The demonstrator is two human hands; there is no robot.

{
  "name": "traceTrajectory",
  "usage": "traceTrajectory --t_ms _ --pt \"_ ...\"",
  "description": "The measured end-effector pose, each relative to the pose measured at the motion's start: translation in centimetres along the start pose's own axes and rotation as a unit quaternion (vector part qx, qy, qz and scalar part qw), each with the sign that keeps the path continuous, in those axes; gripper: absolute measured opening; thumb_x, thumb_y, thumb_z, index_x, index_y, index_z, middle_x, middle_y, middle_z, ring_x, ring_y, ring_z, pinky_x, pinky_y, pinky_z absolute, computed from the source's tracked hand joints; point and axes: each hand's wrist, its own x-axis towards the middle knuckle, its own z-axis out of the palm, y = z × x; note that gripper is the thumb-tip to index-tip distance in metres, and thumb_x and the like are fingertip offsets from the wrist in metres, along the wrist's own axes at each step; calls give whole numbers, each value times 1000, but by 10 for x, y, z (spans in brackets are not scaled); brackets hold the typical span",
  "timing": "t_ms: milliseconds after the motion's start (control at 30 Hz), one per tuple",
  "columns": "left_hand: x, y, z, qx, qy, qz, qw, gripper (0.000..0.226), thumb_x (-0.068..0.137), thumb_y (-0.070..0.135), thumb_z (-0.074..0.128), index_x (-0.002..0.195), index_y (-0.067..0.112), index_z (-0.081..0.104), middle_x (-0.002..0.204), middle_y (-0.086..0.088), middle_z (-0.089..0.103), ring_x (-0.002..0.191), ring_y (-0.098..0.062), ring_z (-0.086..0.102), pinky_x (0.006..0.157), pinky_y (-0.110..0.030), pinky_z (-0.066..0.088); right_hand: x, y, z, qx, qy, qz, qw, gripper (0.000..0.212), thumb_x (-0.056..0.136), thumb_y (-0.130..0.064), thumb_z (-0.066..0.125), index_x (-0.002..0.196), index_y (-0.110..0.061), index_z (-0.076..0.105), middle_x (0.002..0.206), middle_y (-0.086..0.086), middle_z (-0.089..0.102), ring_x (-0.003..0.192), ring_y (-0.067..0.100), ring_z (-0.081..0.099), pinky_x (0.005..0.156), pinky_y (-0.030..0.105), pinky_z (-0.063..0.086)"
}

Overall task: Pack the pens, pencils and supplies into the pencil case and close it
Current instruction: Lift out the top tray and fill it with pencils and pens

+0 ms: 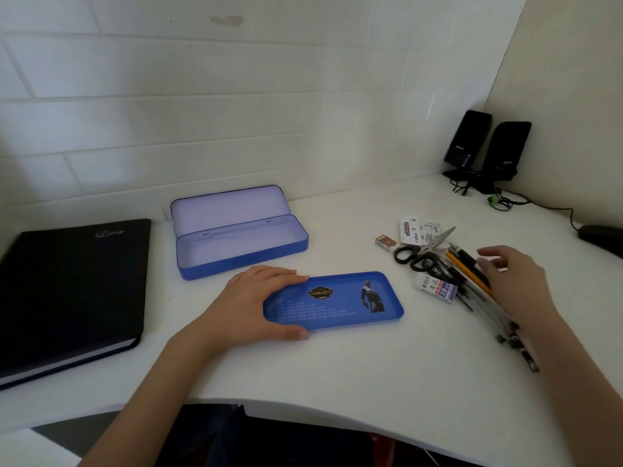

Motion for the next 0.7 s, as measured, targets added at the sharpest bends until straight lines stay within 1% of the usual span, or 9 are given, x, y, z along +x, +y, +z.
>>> traceTrajectory --t_ms 67,167,233,267,333,433,567,633,700 --pt "0 0 0 -1 0 -2 1000 84 55 81 56 132 50 41 137 27 42 128 3 34 113 -34 26 1 5 -5 -29 3 15 999 22 91 -14 51 109 -15 64 104 14 66 85 22 53 79 32 41" --pt "1 0 0 -5 4 -2 1000 85 55 81 56 132 48 42 136 27 43 128 3 35 113 -35 27 0 7 -11 -62 5 24 998 19 87 -14 57 104 -20 65 100 9 66 87 24 57 75 31 42" --pt "0 1 0 -6 6 -1 1000 85 55 81 55 132 48 42 136 27 44 127 3 36 113 -35 28 -1 5 -12 -55 -3 15 998 15 85 -14 59 94 -24 67 96 6 65 86 23 59 75 32 43" --pt "0 1 0 -6 6 -1 1000 85 55 81 56 132 48 42 136 26 44 127 2 36 112 -35 28 -1 3 -12 -49 -15 12 999 13 85 -16 59 88 -25 67 94 4 66 84 21 58 74 31 42" --pt "-1 1 0 -5 5 -2 1000 84 56 80 56 132 47 43 136 25 45 127 2 37 112 -35 28 -2 1 -10 -48 -40 9 998 9 86 -27 60 82 -26 68 91 2 67 81 18 57 73 31 41" --pt "-1 2 -1 -6 6 -2 1000 84 57 79 57 133 46 43 136 25 45 127 1 37 112 -36 29 -4 -1 -9 -64 -59 5 996 27 85 -45 58 88 -22 70 94 2 66 84 20 57 75 33 42" --pt "-1 2 -1 -8 12 1 1000 83 57 79 58 132 45 44 134 26 46 126 2 38 111 -35 30 -7 -5 -11 -83 -56 2 995 32 81 -53 60 88 -24 71 106 4 64 94 26 60 84 43 49" --pt "-1 2 0 -7 13 2 1000 83 57 79 58 132 46 44 134 27 46 125 3 38 111 -35 31 -9 -7 -12 -78 -52 -5 996 27 80 -51 61 87 -27 71 102 0 63 89 23 60 82 41 49" --pt "-1 2 0 -6 12 0 1000 83 57 79 58 132 46 44 134 26 46 126 2 39 111 -36 31 -9 -8 -12 -55 -61 -14 996 17 81 -40 65 87 -25 71 94 0 66 76 15 57 72 34 45"
